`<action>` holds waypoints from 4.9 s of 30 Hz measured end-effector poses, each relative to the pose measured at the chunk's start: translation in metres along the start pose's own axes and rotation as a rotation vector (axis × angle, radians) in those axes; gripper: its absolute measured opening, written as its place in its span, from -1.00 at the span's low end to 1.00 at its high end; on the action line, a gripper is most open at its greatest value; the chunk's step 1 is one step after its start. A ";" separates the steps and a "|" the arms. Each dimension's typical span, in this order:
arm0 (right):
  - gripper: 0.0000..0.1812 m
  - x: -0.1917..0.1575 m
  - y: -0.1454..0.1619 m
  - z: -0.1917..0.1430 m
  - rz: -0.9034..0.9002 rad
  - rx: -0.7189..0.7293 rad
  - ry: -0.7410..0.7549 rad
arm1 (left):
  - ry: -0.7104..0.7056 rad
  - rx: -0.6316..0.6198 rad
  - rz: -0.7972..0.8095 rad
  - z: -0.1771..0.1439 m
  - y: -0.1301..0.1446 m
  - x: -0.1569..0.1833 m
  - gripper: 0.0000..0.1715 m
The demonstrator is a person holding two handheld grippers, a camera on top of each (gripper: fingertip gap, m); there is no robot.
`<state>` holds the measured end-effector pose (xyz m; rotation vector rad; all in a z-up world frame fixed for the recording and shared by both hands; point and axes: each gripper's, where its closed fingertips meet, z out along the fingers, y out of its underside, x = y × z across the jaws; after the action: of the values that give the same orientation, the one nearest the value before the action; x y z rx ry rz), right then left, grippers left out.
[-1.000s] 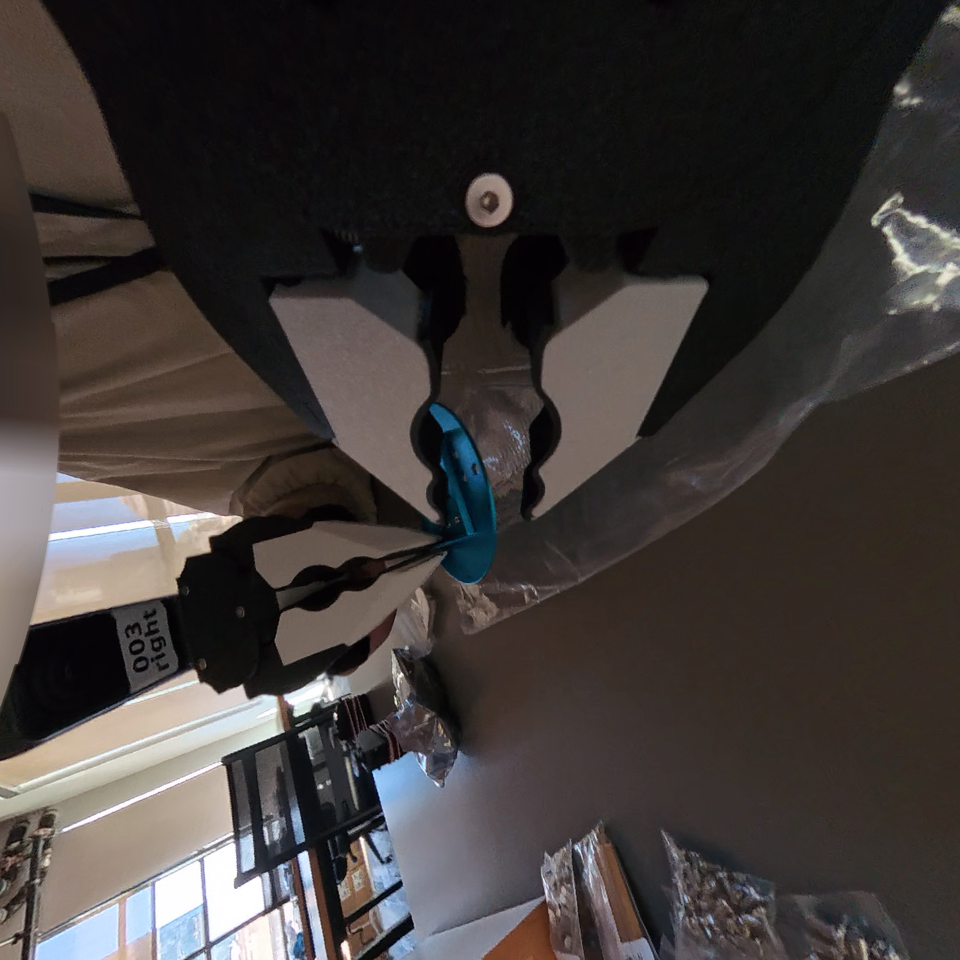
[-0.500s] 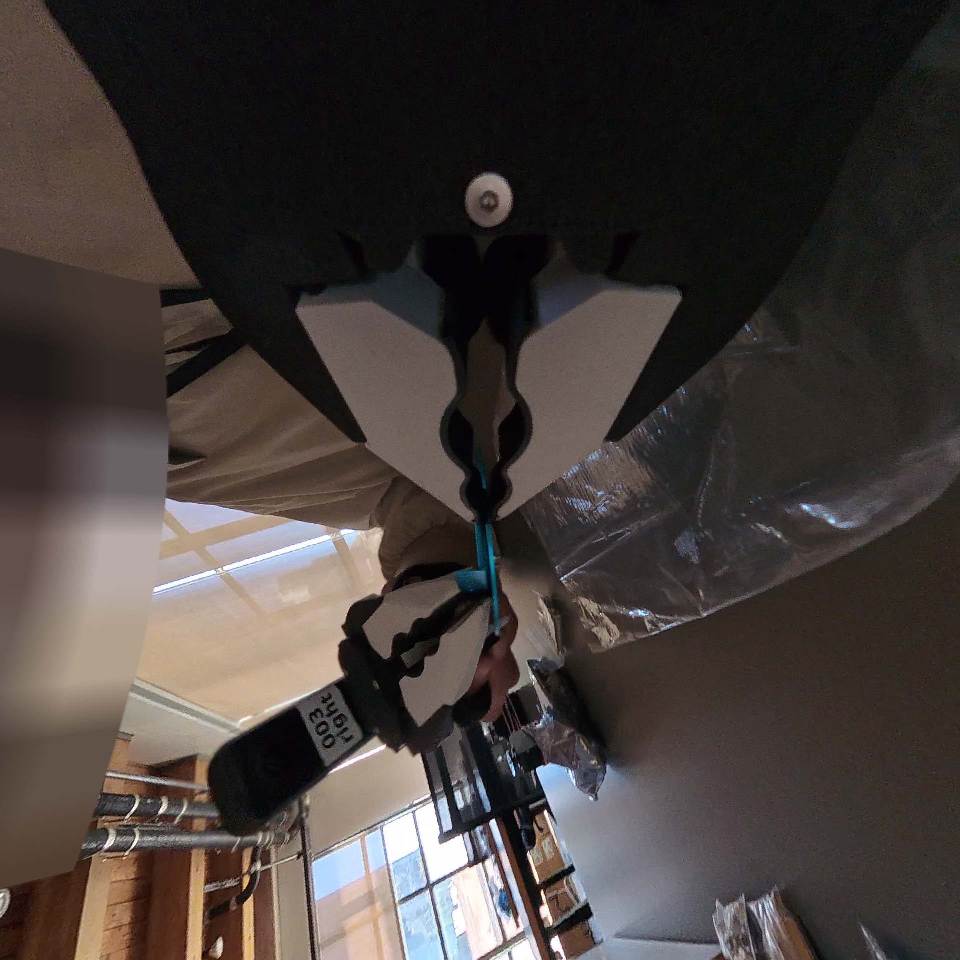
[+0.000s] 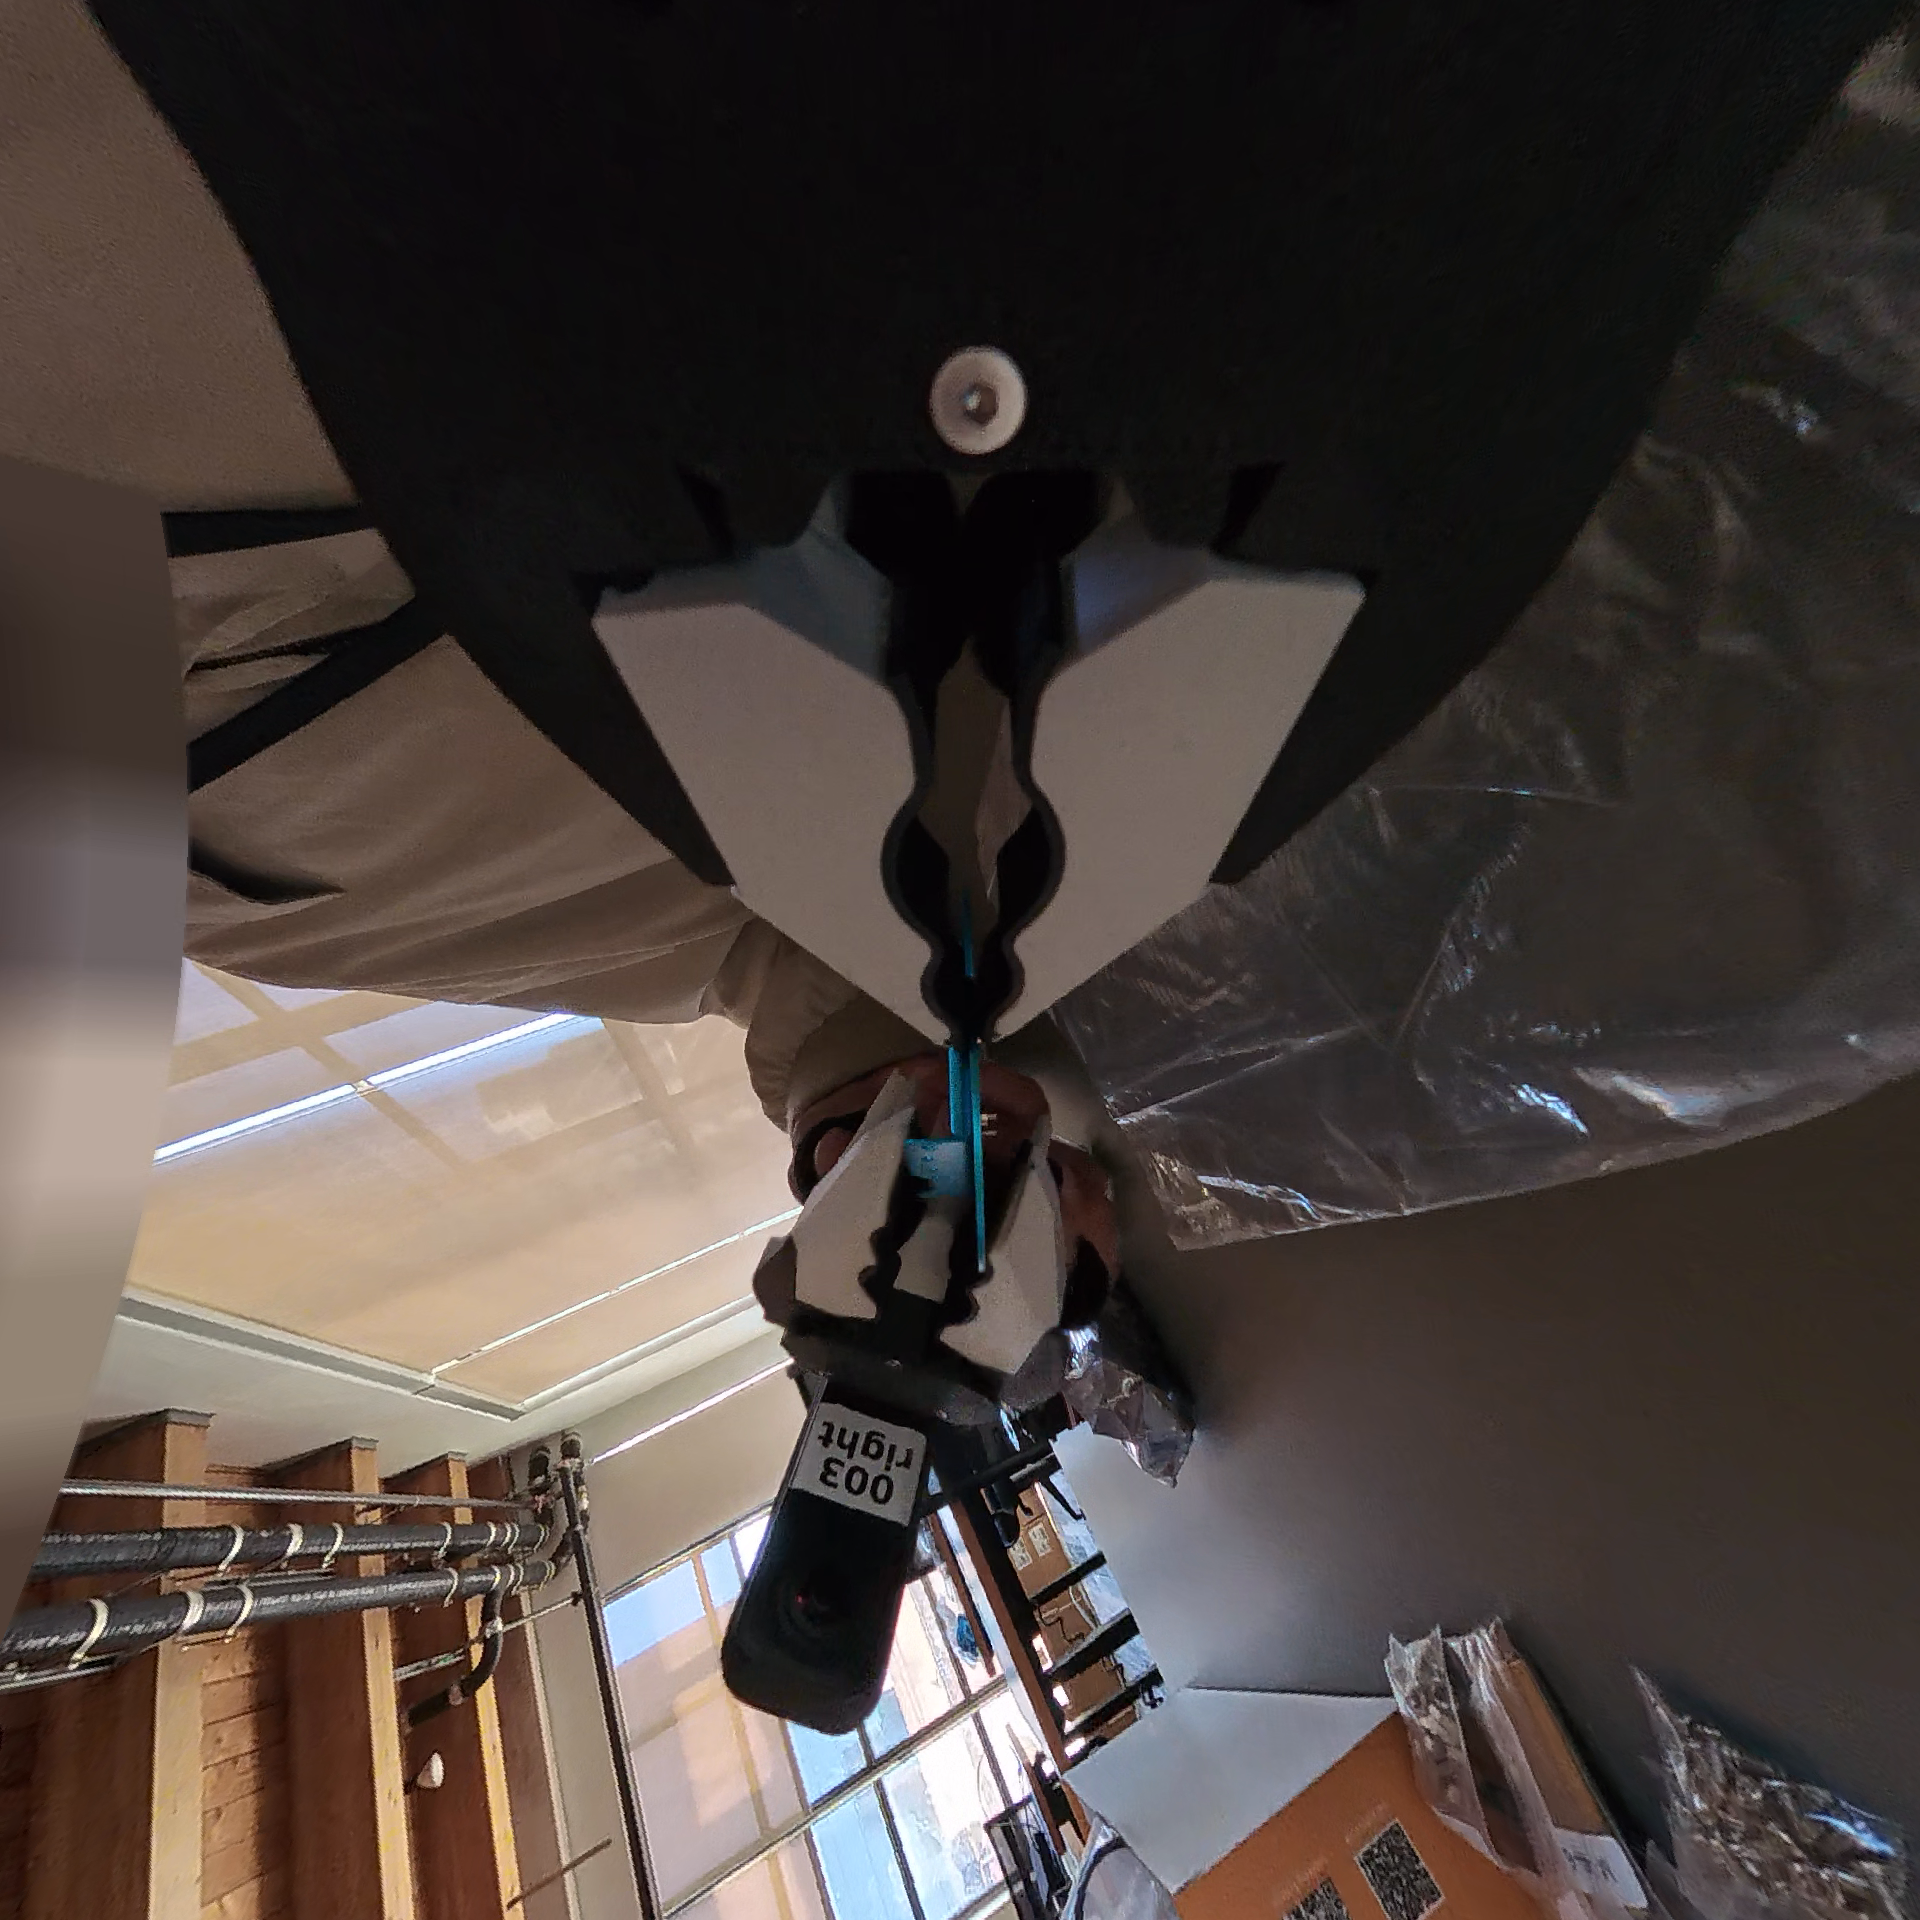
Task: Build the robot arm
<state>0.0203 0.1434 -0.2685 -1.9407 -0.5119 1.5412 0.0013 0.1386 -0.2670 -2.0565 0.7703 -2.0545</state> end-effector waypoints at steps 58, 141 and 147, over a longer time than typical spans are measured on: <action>-0.96 -0.030 -0.035 -0.005 -0.296 0.228 0.033 | -0.113 0.162 0.465 0.003 -0.018 0.029 -0.98; -0.97 -0.066 -0.017 -0.012 -0.825 0.138 0.004 | -0.244 0.041 1.047 -0.024 -0.003 0.055 -0.88; -0.96 -0.052 -0.030 -0.017 -0.559 0.186 -0.012 | -0.256 0.116 0.967 -0.035 -0.017 0.052 -0.89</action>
<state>0.0259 0.1290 -0.2084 -1.4800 -0.8051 1.1900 -0.0310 0.1391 -0.2106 -1.3860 1.2241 -1.2312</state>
